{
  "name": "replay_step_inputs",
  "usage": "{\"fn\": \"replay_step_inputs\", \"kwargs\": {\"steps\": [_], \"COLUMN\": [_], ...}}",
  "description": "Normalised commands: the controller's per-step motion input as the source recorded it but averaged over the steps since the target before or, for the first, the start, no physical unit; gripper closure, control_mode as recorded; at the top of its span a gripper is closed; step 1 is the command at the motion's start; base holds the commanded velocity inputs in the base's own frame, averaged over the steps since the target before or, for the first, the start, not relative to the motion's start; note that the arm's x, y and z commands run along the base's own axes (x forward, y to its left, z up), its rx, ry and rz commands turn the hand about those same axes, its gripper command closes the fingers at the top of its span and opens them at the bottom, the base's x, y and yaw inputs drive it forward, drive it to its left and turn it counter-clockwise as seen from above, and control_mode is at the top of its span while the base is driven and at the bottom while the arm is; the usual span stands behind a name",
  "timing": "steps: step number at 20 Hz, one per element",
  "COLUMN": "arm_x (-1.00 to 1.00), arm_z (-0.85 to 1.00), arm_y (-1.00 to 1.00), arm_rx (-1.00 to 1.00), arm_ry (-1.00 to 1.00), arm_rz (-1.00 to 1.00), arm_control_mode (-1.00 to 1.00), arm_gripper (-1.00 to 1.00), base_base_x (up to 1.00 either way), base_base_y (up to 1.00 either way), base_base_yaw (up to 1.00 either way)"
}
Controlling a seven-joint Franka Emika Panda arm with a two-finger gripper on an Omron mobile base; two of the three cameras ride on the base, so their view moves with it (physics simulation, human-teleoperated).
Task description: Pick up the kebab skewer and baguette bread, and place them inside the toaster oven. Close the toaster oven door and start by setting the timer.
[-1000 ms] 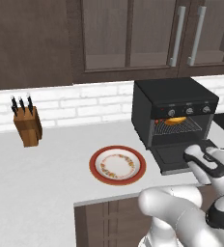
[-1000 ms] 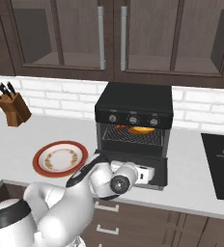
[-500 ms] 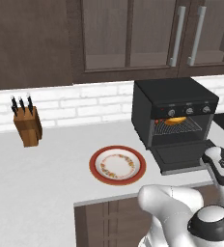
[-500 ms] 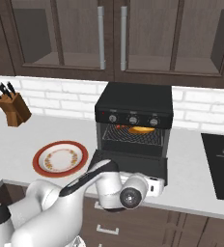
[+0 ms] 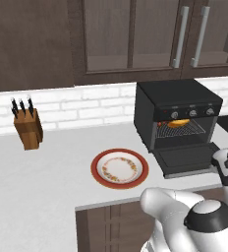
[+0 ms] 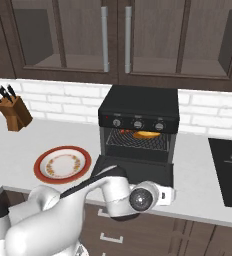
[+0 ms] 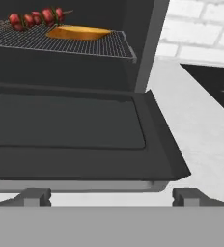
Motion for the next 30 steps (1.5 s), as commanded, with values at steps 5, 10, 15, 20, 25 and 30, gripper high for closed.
{"fn": "replay_step_inputs", "kwargs": {"steps": [5,10,15,20,25,30], "arm_x": [-0.05,-0.04,-0.08,-0.01,0.00,0.15], "arm_z": [-0.01,-0.08,-0.13,-0.23,-0.21,-0.01], "arm_y": [-0.05,-0.03,-0.09,-0.03,-0.02,0.00], "arm_rx": [-0.04,-0.03,0.00,-0.01,0.00,0.00], "arm_ry": [0.09,0.04,0.01,0.00,0.00,0.00], "arm_rz": [0.01,0.00,0.00,0.00,0.00,0.00], "arm_control_mode": [-1.00,-1.00,-1.00,-1.00,-1.00,-1.00], "arm_gripper": [-1.00,-1.00,-1.00,-1.00,-1.00,-1.00], "base_base_x": [0.00,0.00,0.00,0.00,0.00,0.00], "base_base_y": [0.00,0.00,0.00,0.00,0.00,0.00], "base_base_yaw": [0.00,0.00,0.00,0.00,0.00,0.00]}}
